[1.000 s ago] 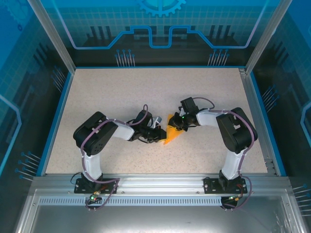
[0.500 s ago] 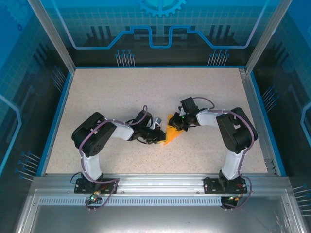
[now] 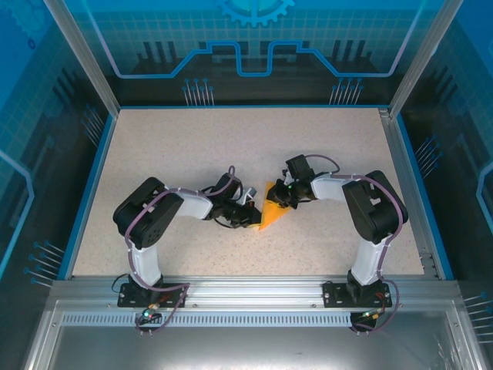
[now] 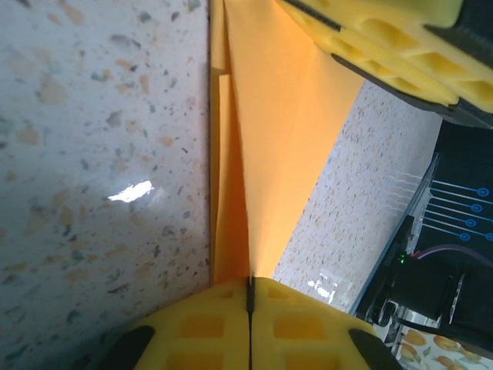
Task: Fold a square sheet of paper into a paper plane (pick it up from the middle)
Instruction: Fourth fold the wing at the center of the table.
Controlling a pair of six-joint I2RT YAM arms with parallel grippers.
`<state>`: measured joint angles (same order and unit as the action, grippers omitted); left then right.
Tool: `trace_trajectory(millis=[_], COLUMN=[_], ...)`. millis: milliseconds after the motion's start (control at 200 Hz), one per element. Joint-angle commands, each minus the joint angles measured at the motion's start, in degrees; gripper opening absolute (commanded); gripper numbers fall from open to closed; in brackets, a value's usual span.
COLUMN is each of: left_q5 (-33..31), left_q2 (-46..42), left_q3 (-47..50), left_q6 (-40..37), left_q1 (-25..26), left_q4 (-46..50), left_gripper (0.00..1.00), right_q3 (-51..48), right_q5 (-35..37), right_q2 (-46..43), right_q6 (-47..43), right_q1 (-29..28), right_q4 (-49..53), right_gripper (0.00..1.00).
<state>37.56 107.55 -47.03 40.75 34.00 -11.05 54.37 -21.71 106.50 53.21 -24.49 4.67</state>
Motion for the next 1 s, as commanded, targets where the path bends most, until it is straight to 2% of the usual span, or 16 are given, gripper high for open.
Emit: trace_trajectory(millis=[0,295,405,555,775,905,995], left_q5=[5.7,6.2,6.3,5.8,1.4,0.9,-2.1], left_q2=[-1.2,-1.4,-1.3,0.2,-0.7,-3.6,-7.8], left_q3=[-0.4,-1.9,-1.8,-2.4,-1.2,0.5,2.1], left_q6=[-4.1,-5.2,-5.6,-5.3,-5.6,-4.6,-3.4], left_q1=[0.3,0.3,0.3,0.4,0.4,0.4,0.3], left_q4=[11.6,15.1,15.4,15.8,19.1,17.1,15.3], left_gripper=[0.06,0.11,0.03,0.0,0.0,0.0,0.02], right_q3=[-2.1,-2.1,-2.1,-2.1,-2.2,-2.3,-2.4], right_q5=[5.4,5.4,5.4,5.3,5.7,6.1,6.1], right_q2=[3.4,3.4,3.4,3.5,3.6,4.2,4.5], right_q6=[-1.5,-1.6,-1.7,-1.7,-1.7,-1.7,-1.8], right_q1=[0.0,0.1,0.1,0.0,-0.1,-0.2,-0.2], right_q4=[5.3,5.4,5.4,5.4,5.7,5.6,5.6], right_gripper=[0.16,0.16,0.16,0.16,0.16,0.16,0.16])
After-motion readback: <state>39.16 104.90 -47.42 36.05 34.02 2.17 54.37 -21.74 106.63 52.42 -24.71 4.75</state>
